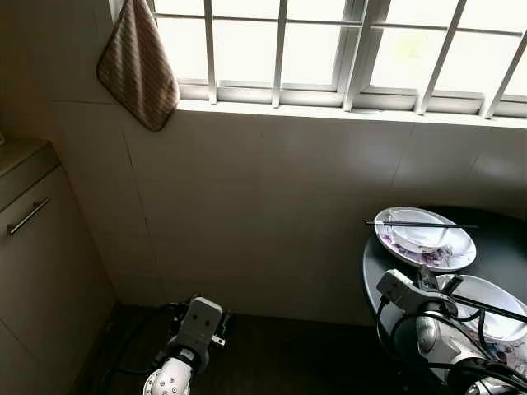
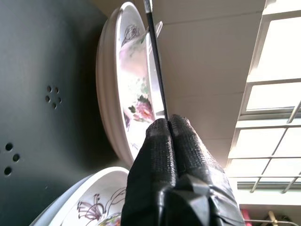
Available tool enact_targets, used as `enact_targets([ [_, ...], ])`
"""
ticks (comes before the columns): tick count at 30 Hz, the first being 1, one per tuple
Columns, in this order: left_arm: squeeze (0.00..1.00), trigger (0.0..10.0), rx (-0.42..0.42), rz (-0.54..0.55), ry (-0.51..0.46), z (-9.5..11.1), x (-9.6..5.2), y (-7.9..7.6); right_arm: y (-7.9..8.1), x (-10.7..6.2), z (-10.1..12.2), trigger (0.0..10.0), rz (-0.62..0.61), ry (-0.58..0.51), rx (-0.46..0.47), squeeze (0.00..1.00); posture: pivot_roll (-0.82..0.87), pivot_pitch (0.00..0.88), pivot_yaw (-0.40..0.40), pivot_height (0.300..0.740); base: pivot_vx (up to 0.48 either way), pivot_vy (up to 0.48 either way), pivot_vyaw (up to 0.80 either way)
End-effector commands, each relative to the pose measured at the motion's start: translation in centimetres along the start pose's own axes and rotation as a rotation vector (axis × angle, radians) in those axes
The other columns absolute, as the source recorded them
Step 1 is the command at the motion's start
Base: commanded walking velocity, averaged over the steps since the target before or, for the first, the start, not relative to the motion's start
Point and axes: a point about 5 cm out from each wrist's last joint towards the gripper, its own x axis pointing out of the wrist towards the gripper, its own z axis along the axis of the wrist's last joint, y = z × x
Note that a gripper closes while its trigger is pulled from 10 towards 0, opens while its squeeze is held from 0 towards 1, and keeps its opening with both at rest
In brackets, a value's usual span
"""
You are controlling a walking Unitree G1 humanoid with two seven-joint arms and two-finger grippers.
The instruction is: Kitchen organization
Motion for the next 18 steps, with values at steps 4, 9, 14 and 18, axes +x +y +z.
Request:
enact_targets([
  [4, 0.00, 10.0, -0.026, -0.003, 0.008, -0.20, 0.12, -0.10, -1.52, 0.55, 1.33, 0.0, -0.097, -0.094, -0.090, 0.00, -0.04, 0.000, -0.068, 0.740, 0.000, 0.000, 0.00],
  [9, 0.00, 10.0, -0.037, -0.005, 0.010, -0.27, 0.17, -0.23, -1.59, 0.49, 1.12, 0.0, -0.105, -0.099, -0.088, 0.00, -0.04, 0.000, -0.071, 0.740, 0.000, 0.000, 0.00],
  [14, 0.00, 10.0, -0.048, -0.006, 0.012, -0.27, 0.23, -0.35, -1.69, 0.44, 0.97, 0.0, -0.106, -0.100, -0.089, 0.00, -0.05, 0.000, -0.074, 0.740, 0.000, 0.000, 0.00],
  [18, 0.00, 10.0, -0.055, -0.006, 0.011, -0.27, 0.28, -0.38, -1.82, 0.46, 0.98, 0.0, -0.111, -0.104, -0.093, 0.00, -0.05, 0.000, -0.074, 0.740, 0.000, 0.000, 0.00],
])
